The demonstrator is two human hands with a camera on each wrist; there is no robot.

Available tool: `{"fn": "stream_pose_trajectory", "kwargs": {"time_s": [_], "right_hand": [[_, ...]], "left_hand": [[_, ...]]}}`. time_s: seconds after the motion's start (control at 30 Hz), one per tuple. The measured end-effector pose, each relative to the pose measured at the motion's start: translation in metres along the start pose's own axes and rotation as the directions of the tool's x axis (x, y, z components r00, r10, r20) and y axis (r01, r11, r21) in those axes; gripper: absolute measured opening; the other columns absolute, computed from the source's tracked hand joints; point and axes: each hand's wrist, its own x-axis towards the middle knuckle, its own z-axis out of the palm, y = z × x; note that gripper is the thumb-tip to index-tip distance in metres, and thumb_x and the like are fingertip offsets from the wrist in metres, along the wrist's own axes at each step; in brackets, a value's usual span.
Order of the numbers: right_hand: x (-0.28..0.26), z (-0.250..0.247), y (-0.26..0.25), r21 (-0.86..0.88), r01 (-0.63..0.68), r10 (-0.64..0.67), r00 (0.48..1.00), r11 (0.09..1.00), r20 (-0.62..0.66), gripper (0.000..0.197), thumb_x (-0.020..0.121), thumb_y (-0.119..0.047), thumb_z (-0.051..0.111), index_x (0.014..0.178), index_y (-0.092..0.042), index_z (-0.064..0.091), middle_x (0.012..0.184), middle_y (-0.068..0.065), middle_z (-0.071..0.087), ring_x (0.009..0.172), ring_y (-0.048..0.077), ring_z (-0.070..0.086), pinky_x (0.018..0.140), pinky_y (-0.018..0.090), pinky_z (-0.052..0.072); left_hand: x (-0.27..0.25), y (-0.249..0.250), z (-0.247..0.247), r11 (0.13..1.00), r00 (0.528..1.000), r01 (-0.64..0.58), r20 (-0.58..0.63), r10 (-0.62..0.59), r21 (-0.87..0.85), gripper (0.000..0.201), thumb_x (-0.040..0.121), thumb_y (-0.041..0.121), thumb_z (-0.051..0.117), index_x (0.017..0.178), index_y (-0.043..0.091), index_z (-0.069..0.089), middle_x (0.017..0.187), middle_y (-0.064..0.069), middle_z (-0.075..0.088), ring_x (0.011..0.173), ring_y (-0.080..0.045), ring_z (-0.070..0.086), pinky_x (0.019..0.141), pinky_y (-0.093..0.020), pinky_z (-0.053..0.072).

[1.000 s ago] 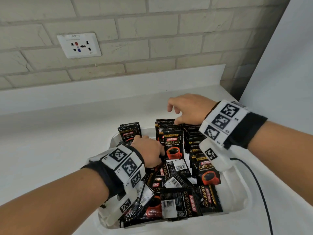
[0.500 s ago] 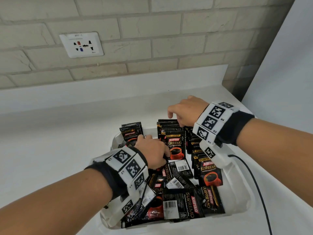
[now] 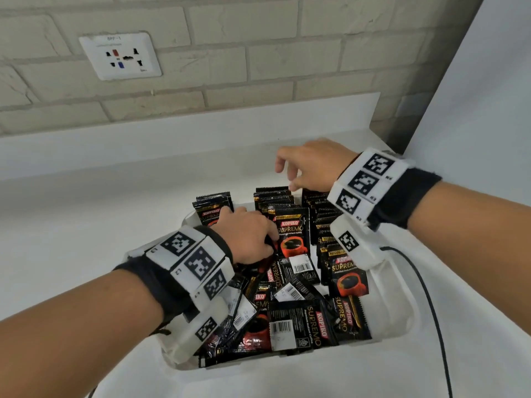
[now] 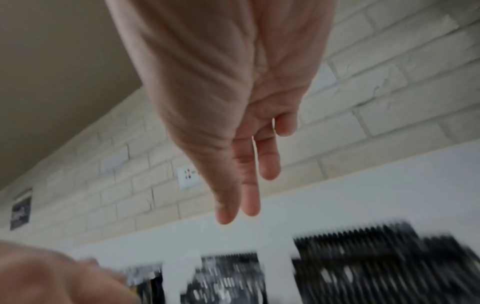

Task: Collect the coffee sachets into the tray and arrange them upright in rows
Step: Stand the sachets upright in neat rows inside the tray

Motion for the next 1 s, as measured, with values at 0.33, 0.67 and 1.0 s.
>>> {"fn": "stream_pose_trajectory", "kwargs": {"time_s": [0.33, 0.67, 1.0], "right_hand": [[-0.079, 0.003, -0.034, 0.076, 0.211, -0.223, 0.886, 0.975, 0.407, 0.033, 0.085, -0.035, 0.061, 0.115, -0.019, 0.061, 0.107, -0.007, 0.063, 0.092, 0.003, 0.055, 0.083, 0.016, 0.045], [-0.076, 0.066, -0.048, -0.085, 0.143, -0.061, 0.784, 0.986, 0.618, 0.097, 0.070, -0.060, 0.067, 0.144, -0.022, 0.018, 0.144, 0.008, 0.025, 0.131, 0.025, 0.029, 0.102, 0.048, 0.038], [-0.067, 0.069, -0.048, -0.129, 0.165, -0.063, 0.818, 0.978, 0.572, 0.103, 0.061, -0.058, 0.075, 0.140, -0.022, 0.018, 0.121, 0.005, 0.047, 0.110, 0.024, 0.043, 0.098, 0.042, 0.039]], "left_hand": [[-0.050, -0.008, -0.072, 0.946, 0.981, -0.113, -0.186, 0.057, -0.305, 0.020, 0.089, 0.043, 0.054, 0.109, 0.047, 0.055, 0.108, 0.024, 0.060, 0.094, -0.002, 0.056, 0.087, -0.022, 0.037], [-0.106, -0.038, -0.045, 0.886, 0.990, -0.124, -0.117, 0.079, -0.446, 0.041, 0.059, 0.085, 0.048, 0.091, 0.061, 0.056, 0.095, 0.045, 0.055, 0.085, 0.018, 0.056, 0.071, -0.011, 0.038], [-0.109, -0.042, 0.025, 0.910, 0.984, -0.180, -0.085, 0.159, -0.375, 0.017, 0.085, 0.047, 0.058, 0.094, 0.055, 0.046, 0.113, 0.032, 0.046, 0.112, 0.020, 0.036, 0.097, -0.004, 0.029]]}}
